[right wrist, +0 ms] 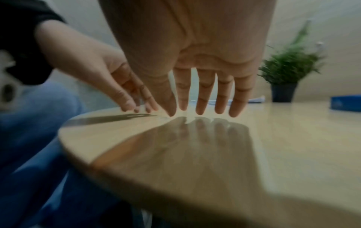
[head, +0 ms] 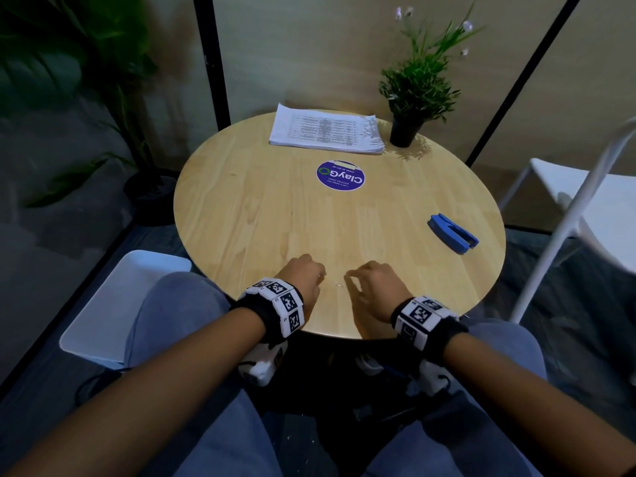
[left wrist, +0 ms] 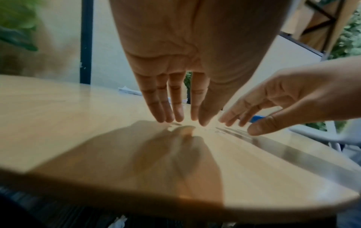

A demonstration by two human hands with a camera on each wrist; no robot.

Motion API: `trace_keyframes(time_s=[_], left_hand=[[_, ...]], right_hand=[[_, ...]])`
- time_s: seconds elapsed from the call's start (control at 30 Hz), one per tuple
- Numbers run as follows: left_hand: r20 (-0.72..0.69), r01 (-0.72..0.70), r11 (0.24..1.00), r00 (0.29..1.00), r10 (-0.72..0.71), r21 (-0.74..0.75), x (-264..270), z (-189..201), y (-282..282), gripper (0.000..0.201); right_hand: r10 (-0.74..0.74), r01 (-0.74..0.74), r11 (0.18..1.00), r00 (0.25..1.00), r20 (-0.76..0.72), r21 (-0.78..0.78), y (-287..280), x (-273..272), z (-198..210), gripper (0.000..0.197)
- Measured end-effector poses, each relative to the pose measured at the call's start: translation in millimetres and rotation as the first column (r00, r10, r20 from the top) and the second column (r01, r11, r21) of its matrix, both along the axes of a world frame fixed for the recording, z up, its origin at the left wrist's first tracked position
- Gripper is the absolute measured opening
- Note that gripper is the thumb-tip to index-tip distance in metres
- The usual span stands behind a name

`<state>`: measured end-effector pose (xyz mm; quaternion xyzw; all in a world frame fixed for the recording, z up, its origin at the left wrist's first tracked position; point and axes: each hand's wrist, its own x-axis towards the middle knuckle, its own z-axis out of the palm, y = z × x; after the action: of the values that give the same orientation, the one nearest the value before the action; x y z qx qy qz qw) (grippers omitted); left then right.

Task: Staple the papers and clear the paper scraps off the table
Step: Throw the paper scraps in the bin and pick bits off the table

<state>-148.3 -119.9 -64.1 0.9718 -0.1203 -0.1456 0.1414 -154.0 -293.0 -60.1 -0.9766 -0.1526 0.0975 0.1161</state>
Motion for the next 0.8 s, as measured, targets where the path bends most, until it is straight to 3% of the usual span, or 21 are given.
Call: trace_keyframes(time_s=[0.13, 0.3, 0.5, 0.8], left_hand=[[-0.048, -0.106, 0.993, 0.993, 0.104, -0.051, 8.1, 0.2, -6.1, 0.028], [-0.100, -0.223, 0.961, 0.973, 0.208, -0.166, 15.9, -1.2, -16.1, 0.015], [-0.146, -0.215, 0.951, 0.972, 0.185, -0.221, 20.8, -0.3, -21.6, 0.017], [-0.157, -0.248, 0.942, 0.964, 0.216, -0.226, 25.5, -6.1, -5.7, 0.023]], right_hand=[[-0.203, 0.238, 0.947, 0.964, -0.171, 0.214, -6.3, 12.8, 1.4, 0.017], [-0.283, 0.370, 0.869, 0.916, -0.283, 0.328, 1.5, 22.7, -7.3, 0.012], [-0.239, 0.344, 0.871, 0.921, -0.309, 0.350, 7.4, 35.1, -7.1, 0.013], [-0.026, 0.161, 0.926, 0.930, -0.367, 0.341, 9.2, 47.8, 1.5, 0.026]])
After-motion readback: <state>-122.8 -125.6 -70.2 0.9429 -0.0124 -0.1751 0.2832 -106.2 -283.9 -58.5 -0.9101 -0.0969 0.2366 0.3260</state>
